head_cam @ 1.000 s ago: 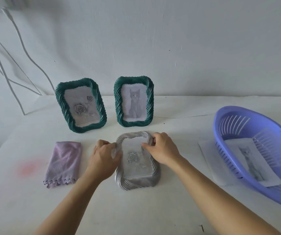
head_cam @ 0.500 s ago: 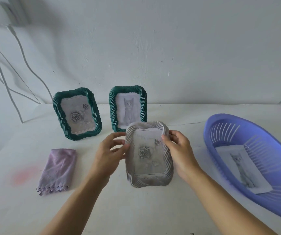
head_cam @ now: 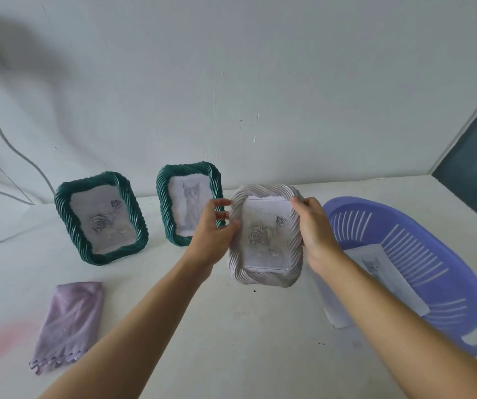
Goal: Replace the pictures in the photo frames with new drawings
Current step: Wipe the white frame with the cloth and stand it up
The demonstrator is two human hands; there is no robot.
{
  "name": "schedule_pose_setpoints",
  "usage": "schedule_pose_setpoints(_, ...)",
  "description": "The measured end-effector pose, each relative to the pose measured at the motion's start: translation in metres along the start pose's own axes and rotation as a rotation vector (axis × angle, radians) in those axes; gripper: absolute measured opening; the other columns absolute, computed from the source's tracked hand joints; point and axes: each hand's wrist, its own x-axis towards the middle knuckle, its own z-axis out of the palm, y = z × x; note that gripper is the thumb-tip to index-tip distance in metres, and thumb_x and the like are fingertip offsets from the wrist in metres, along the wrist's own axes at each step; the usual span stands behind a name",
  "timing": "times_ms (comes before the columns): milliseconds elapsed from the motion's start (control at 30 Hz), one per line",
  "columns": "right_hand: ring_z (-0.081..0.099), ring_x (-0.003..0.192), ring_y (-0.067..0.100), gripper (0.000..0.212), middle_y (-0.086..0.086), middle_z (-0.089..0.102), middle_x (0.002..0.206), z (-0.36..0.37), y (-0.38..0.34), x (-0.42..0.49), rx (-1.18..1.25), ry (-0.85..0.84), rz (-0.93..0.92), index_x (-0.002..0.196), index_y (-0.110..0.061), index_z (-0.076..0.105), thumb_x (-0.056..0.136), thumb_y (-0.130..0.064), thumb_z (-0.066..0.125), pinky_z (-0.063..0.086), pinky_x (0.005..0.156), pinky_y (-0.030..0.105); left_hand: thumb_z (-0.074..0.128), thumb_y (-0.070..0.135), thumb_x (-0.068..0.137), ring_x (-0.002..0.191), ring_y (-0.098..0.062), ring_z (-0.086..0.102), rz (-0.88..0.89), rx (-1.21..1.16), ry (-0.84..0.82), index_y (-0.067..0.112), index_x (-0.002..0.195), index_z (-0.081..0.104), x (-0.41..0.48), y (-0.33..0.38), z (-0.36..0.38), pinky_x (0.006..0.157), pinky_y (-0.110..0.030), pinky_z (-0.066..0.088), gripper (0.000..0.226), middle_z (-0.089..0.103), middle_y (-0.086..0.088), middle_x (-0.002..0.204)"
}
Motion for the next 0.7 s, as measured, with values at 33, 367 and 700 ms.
schedule_pose_setpoints(33,0.055,0.083,0.022,0.024,0.005,0.057,0.087,0.000,-0.002,0.005,-0.002,0.015,-0.013,0.086,-0.017,0.049,0.095,-0.039,0.053,0.040,0.075,0.038,0.061,0.011,0.097,0.082,-0.017,0.060,0.011,-0.002,-0.002,0.024,0.124,0.051,0.004,0.003,0.003,0.071,-0.031,0.053,0.032,0.058,-0.008,0.112)
schedule_pose_setpoints(367,0.043,0.074,0.016,0.028,-0.002,0.045,0.074,0.003,-0.018,0.048,0.086,0.027,-0.114,0.073,-0.021,0.042,0.097,-0.029,0.054,0.031,0.069,0.034,0.054,0.007,0.100,0.088,-0.010,0.067,0.130,-0.050,-0.010,0.021,0.133,0.046,0.038,0.017,0.023,0.066,-0.016,0.052,0.037,0.058,-0.005,0.124)
schedule_pose_setpoints(700,0.036,0.077,0.018,0.033,-0.001,0.039,0.074,0.007,-0.017,0.071,0.147,0.040,-0.157,0.070,-0.024,0.039,0.081,-0.049,0.059,0.028,0.070,0.036,0.039,-0.005,0.100,0.100,-0.012,0.064,0.159,-0.003,-0.044,0.027,0.142,0.039,0.057,0.000,0.031,0.071,-0.018,0.052,0.053,0.049,-0.002,0.140)
